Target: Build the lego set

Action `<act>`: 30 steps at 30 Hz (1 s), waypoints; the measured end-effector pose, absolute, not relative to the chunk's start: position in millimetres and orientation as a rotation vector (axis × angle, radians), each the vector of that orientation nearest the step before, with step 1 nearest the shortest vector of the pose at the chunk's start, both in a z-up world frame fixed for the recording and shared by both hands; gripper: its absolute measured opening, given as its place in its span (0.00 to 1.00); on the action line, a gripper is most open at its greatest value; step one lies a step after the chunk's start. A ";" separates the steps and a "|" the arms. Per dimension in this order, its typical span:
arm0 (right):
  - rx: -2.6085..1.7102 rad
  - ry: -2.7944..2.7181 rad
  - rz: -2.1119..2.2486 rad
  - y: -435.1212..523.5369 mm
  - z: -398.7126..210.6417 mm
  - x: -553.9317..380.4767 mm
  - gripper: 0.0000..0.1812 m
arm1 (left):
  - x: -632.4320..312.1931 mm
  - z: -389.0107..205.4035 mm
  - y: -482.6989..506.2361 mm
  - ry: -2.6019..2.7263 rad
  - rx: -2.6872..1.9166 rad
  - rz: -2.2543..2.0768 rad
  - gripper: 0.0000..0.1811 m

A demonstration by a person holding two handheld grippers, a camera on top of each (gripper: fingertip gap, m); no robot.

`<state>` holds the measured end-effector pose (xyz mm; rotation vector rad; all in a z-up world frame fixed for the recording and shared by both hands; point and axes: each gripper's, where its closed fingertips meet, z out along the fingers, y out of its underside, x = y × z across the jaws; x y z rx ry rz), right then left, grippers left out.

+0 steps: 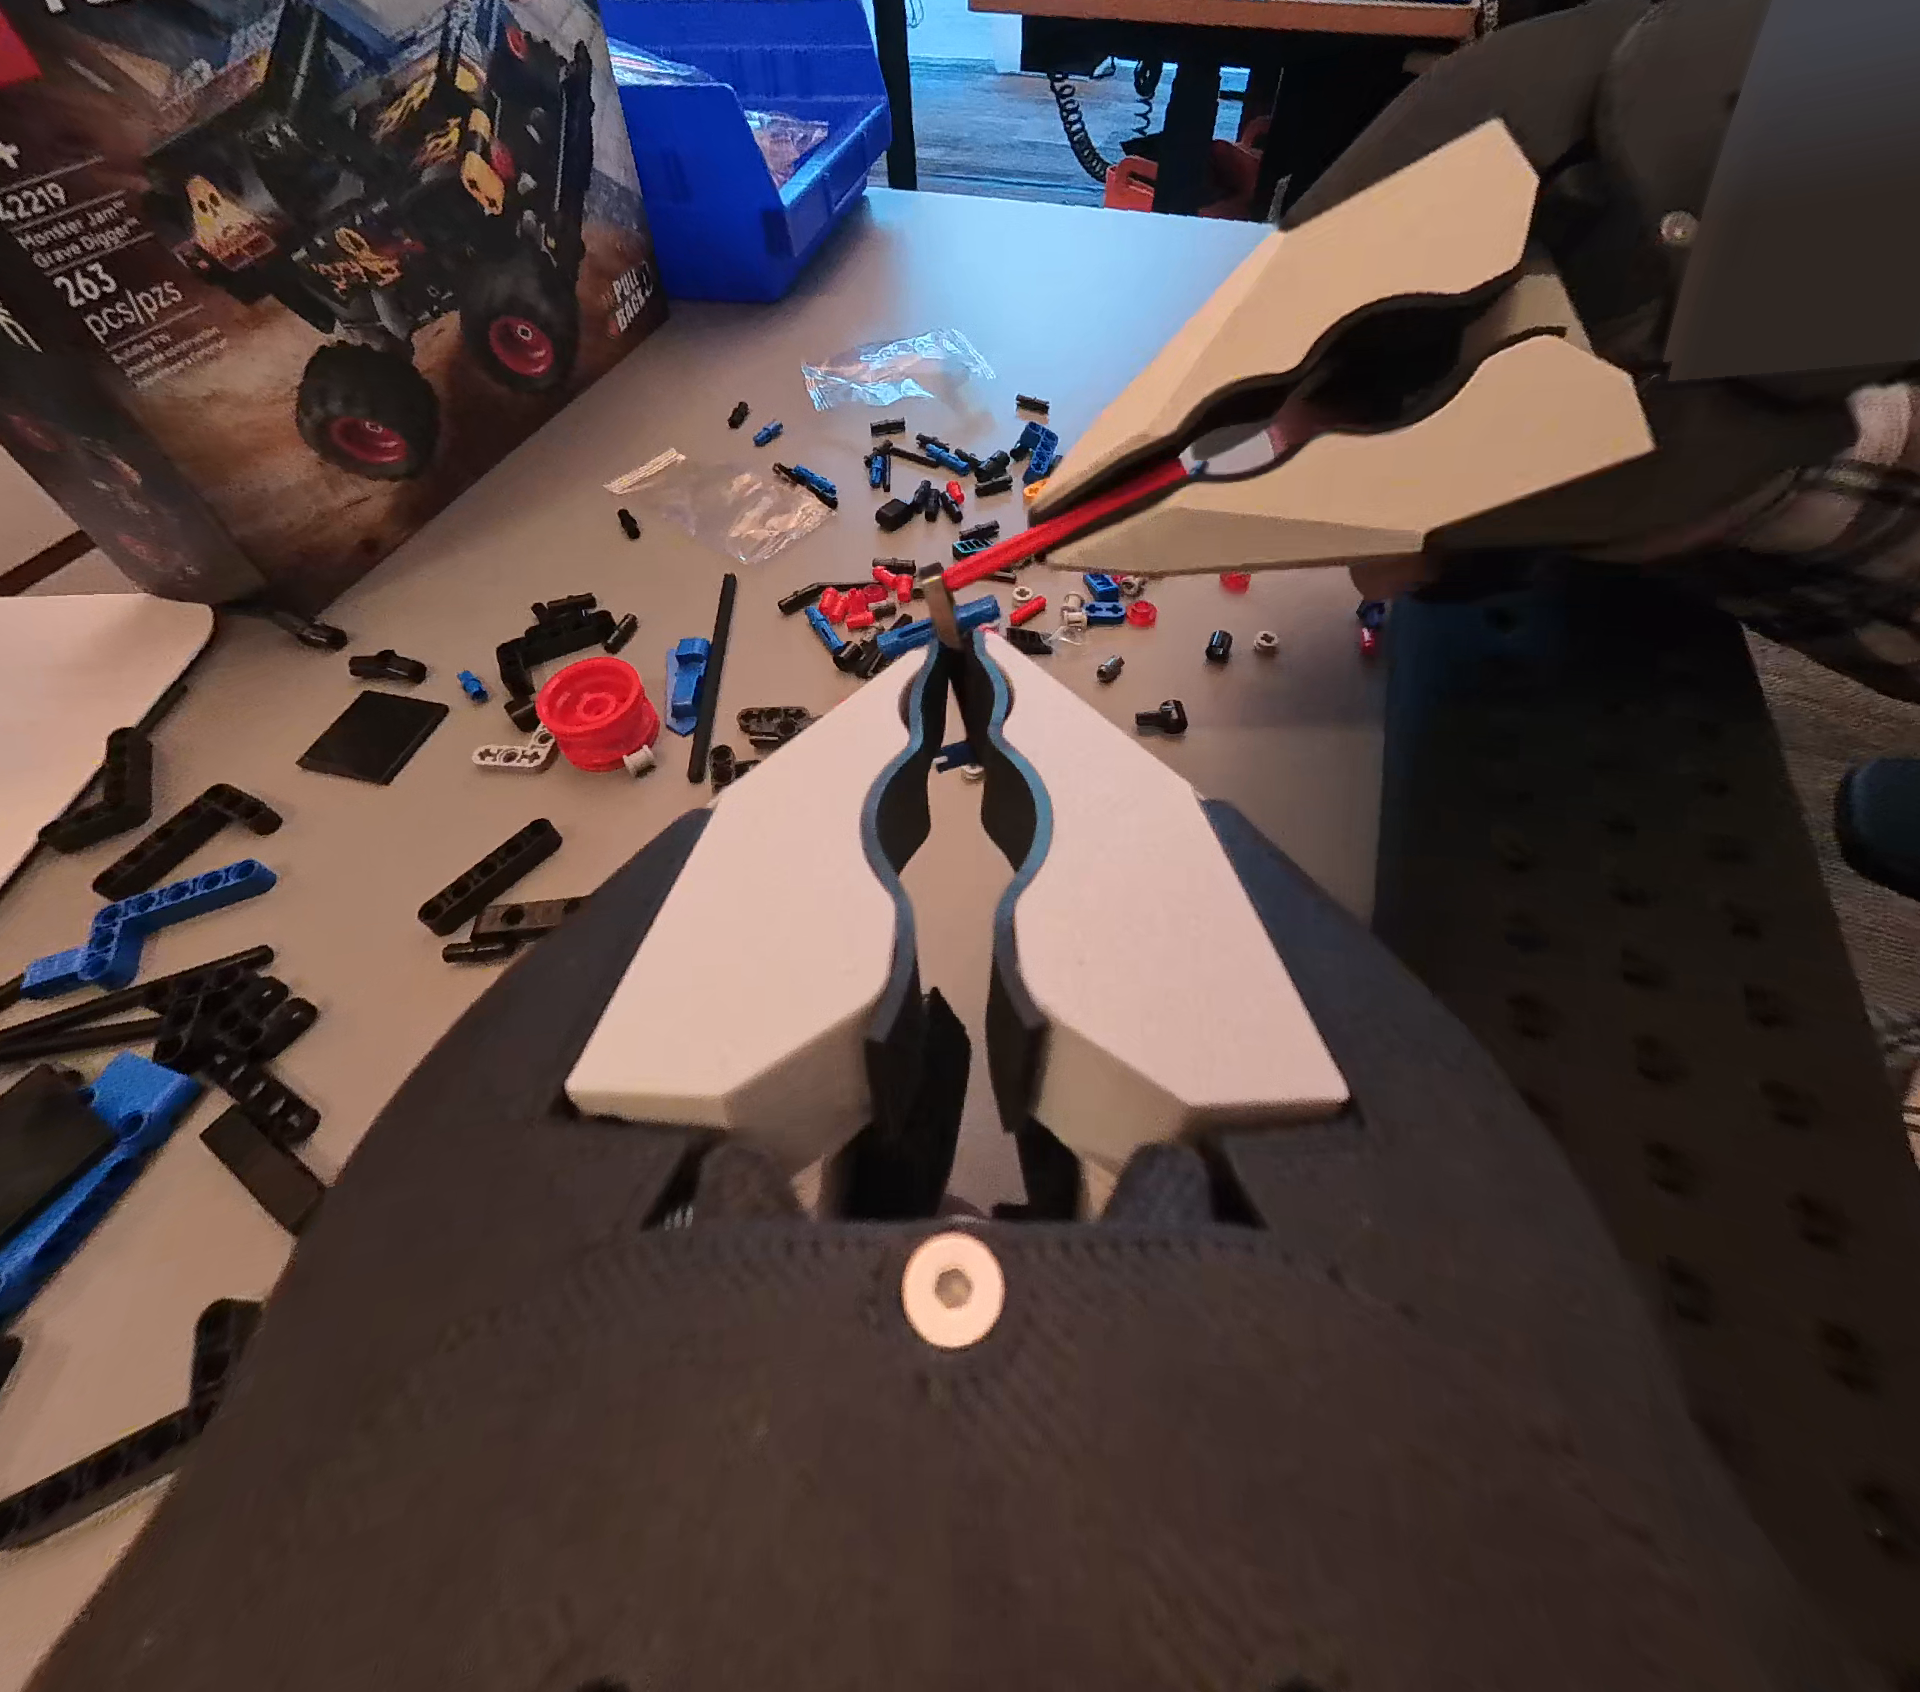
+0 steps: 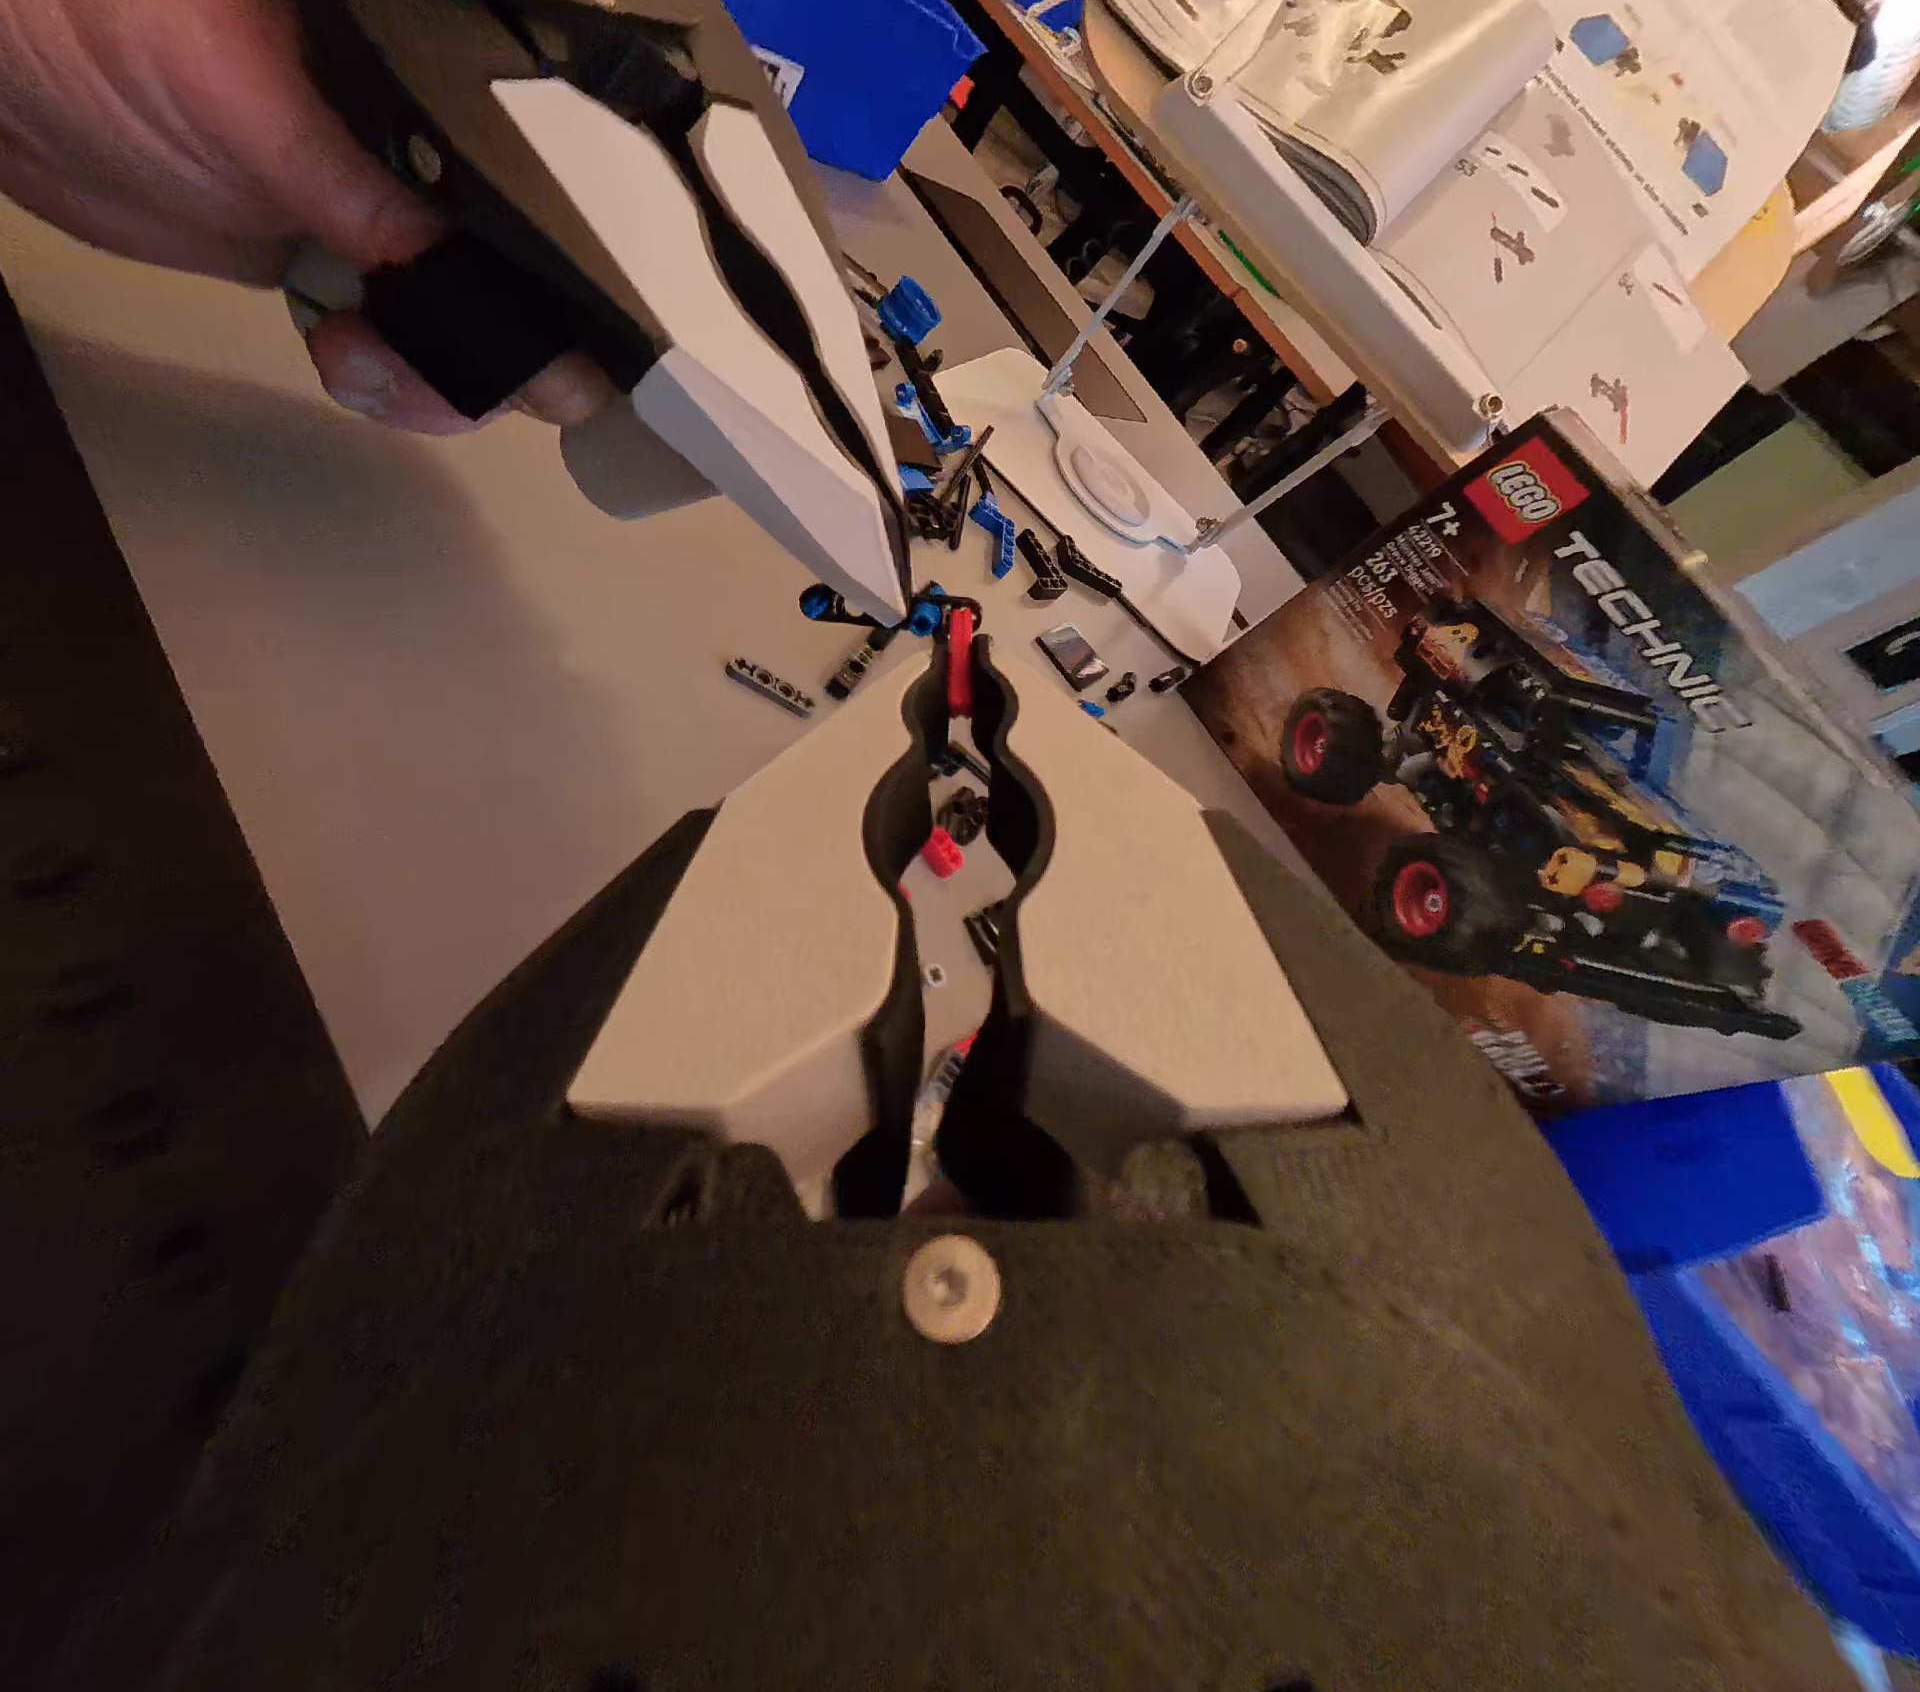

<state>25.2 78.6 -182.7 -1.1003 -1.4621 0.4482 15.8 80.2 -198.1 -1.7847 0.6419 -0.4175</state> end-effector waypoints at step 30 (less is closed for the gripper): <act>-1.443 -0.894 1.319 81.3 -149.1 21.1 0.00 | 9.5 -156.4 82.5 0.668 -1.529 0.052 0.00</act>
